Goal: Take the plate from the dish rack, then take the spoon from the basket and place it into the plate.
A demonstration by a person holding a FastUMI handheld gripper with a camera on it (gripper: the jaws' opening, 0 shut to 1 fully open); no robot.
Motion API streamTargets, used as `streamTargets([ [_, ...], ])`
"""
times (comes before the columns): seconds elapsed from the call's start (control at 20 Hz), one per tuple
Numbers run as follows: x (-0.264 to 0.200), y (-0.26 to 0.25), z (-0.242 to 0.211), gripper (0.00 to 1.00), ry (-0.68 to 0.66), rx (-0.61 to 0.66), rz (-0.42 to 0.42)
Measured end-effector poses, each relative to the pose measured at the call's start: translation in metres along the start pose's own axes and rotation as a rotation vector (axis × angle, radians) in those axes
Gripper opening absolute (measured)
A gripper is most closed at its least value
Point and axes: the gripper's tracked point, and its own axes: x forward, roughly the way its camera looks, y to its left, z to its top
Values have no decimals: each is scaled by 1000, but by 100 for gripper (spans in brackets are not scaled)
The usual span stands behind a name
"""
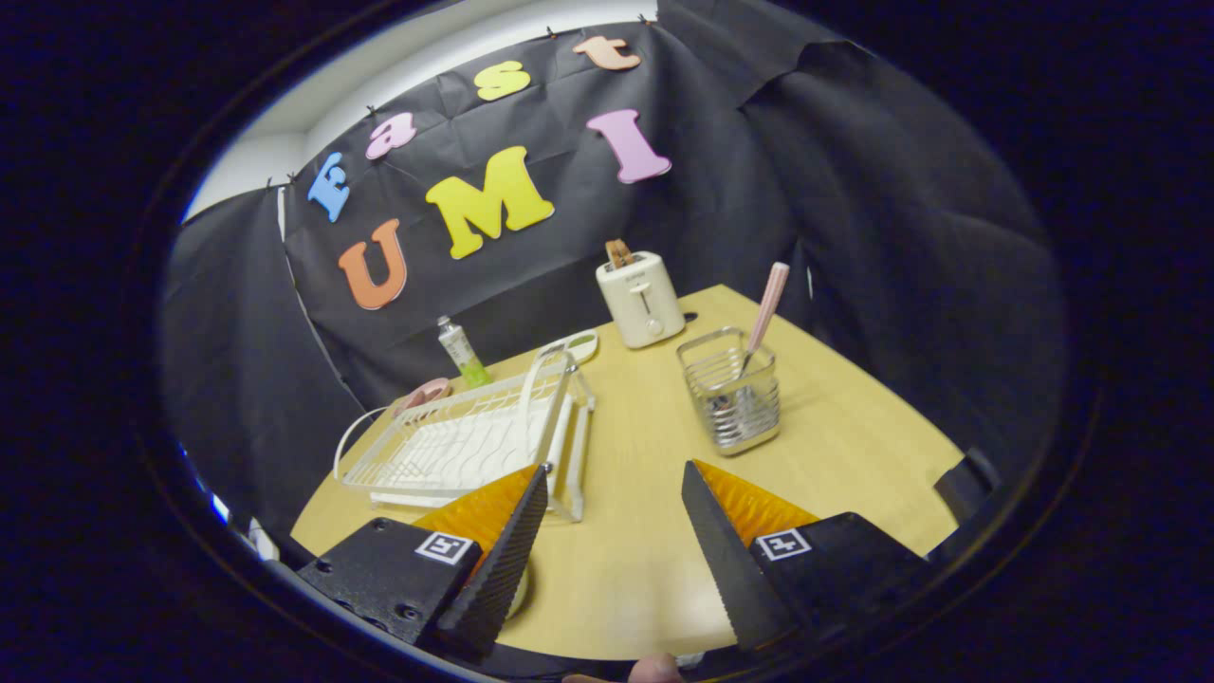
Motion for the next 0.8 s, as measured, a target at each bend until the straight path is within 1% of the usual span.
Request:
streamTargets([
  [0.15,-5,-45,29,97,-83,-78,-76],
  [0.35,10,-81,53,97,-100,-111,-85],
  [0.55,49,-111,77,96,-100,-152,-93],
  [0.6,61,-116,82,95,-98,-152,-87],
  [0.7,82,-116,87,93,-95,-128,-40],
  [0.8,103,-118,94,91,-107,-104,-17],
])
